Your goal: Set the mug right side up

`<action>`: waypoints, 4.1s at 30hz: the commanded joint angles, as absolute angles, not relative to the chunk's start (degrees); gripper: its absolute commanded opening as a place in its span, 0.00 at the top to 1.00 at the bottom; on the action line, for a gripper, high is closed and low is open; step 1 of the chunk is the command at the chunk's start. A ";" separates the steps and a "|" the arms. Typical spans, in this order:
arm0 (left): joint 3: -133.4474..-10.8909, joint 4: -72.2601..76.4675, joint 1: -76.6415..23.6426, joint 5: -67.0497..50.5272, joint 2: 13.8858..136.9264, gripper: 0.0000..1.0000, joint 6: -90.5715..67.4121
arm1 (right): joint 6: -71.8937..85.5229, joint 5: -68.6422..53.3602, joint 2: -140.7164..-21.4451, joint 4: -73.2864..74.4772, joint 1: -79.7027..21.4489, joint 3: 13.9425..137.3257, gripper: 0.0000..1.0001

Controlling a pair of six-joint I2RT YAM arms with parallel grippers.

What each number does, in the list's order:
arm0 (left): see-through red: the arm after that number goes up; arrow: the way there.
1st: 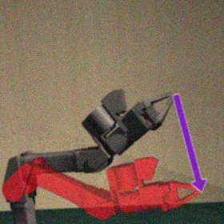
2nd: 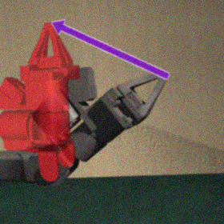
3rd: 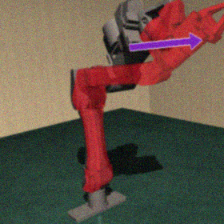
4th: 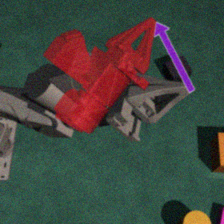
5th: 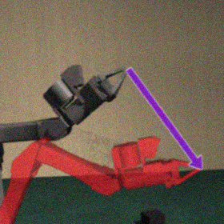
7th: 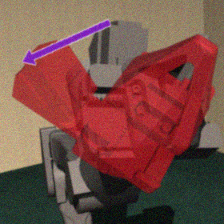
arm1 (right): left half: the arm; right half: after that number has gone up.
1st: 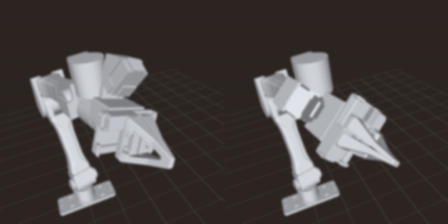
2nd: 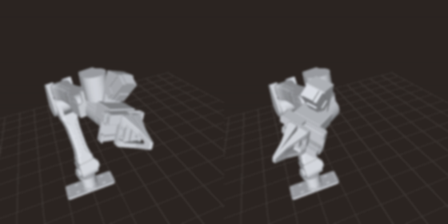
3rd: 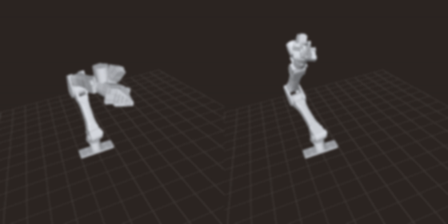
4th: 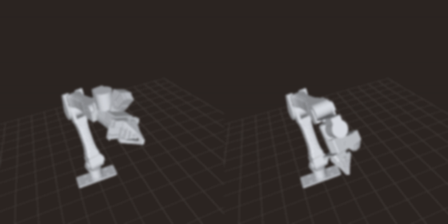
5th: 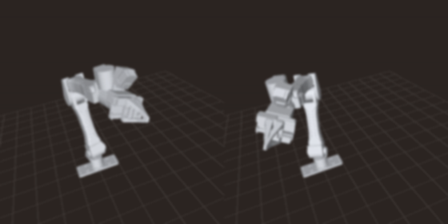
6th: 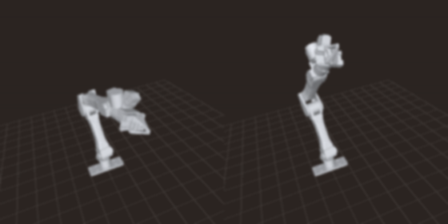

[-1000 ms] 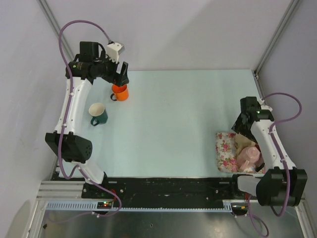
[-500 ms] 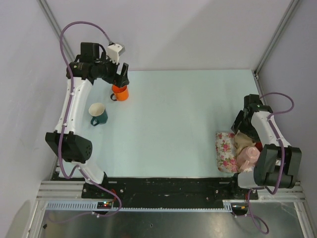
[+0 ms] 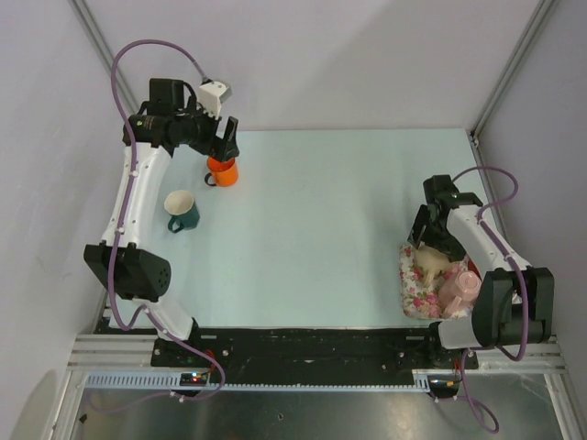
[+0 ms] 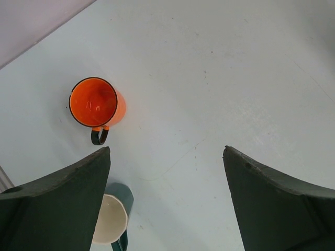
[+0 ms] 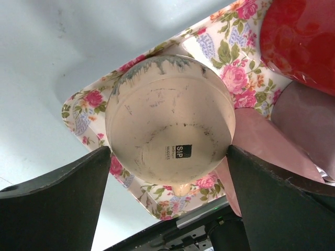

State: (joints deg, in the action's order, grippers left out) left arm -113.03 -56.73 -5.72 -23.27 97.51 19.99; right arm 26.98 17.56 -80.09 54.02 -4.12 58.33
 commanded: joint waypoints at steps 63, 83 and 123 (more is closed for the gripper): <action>-128.33 -57.64 -12.53 -61.71 91.05 0.00 -6.85 | 43.34 2.48 -54.17 7.44 -38.76 70.33 1.00; -130.62 -46.01 -19.58 -64.81 93.30 0.14 -23.51 | 47.96 -6.12 -66.25 -9.19 -48.20 79.39 1.00; -80.45 -50.23 -12.65 -10.00 94.18 1.00 25.22 | 39.94 12.53 -80.16 44.92 -41.25 79.28 0.01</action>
State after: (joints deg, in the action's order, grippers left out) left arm -80.20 -52.29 -13.78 -14.00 93.93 14.92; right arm 41.32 5.63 -82.41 37.71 -43.48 78.22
